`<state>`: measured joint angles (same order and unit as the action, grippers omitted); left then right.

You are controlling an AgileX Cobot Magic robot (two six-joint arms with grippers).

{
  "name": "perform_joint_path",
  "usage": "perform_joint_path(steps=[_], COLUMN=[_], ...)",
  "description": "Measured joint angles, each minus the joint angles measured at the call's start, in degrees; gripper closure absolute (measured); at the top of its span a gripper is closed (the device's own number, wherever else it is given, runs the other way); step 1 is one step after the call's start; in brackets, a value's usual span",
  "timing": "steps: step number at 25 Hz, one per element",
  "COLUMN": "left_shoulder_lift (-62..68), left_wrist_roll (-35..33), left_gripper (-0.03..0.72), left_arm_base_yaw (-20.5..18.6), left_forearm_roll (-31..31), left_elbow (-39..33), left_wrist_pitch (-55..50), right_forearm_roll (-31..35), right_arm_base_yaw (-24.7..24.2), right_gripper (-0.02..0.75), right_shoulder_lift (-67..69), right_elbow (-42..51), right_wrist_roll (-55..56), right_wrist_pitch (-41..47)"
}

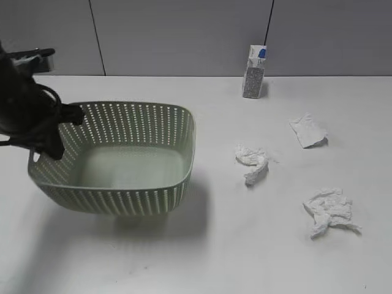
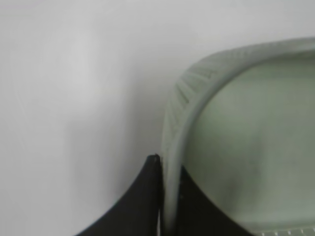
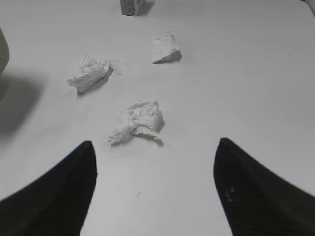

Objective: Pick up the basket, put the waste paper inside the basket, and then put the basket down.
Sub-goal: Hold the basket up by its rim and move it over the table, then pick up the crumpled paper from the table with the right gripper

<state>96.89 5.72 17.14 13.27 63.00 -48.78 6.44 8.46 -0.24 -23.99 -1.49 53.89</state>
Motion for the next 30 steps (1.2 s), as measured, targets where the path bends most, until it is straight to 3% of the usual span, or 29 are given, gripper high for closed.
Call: perform_joint_path(steps=[5,10,15,21,25,30], left_shoulder_lift=[-9.22,-11.42,-11.42,-11.42,-11.42,-11.42], left_wrist_roll=[0.0,0.0,0.0,0.0,0.0,0.0], left_gripper=[0.685,0.685,0.685,0.685,0.685,0.685], left_arm_base_yaw=[0.0,0.0,0.0,0.0,0.0,0.0], left_forearm_roll=[0.52,0.52,0.63,0.7,0.7,0.7], left_elbow=[-13.46,-20.72,-21.69,-21.69,-21.69,-21.69], left_wrist_pitch=[6.44,9.27,10.4,10.85,10.96,10.96], right_forearm_roll=[0.73,2.96,4.91,13.06,11.88,6.18], right_arm_base_yaw=[0.0,0.0,0.0,0.67,6.23,12.36], right_gripper=[0.148,0.148,0.148,0.148,0.148,0.148], right_shoulder_lift=[0.0,8.14,27.85,61.64,81.84,100.5], right_elbow=[0.0,-0.29,-3.93,-15.31,-25.91,-39.69], right_wrist_roll=[0.03,-1.71,-6.17,-14.23,-15.4,-8.66], right_wrist_pitch=[-0.04,-0.43,-11.07,-18.57,-19.88,-22.45])
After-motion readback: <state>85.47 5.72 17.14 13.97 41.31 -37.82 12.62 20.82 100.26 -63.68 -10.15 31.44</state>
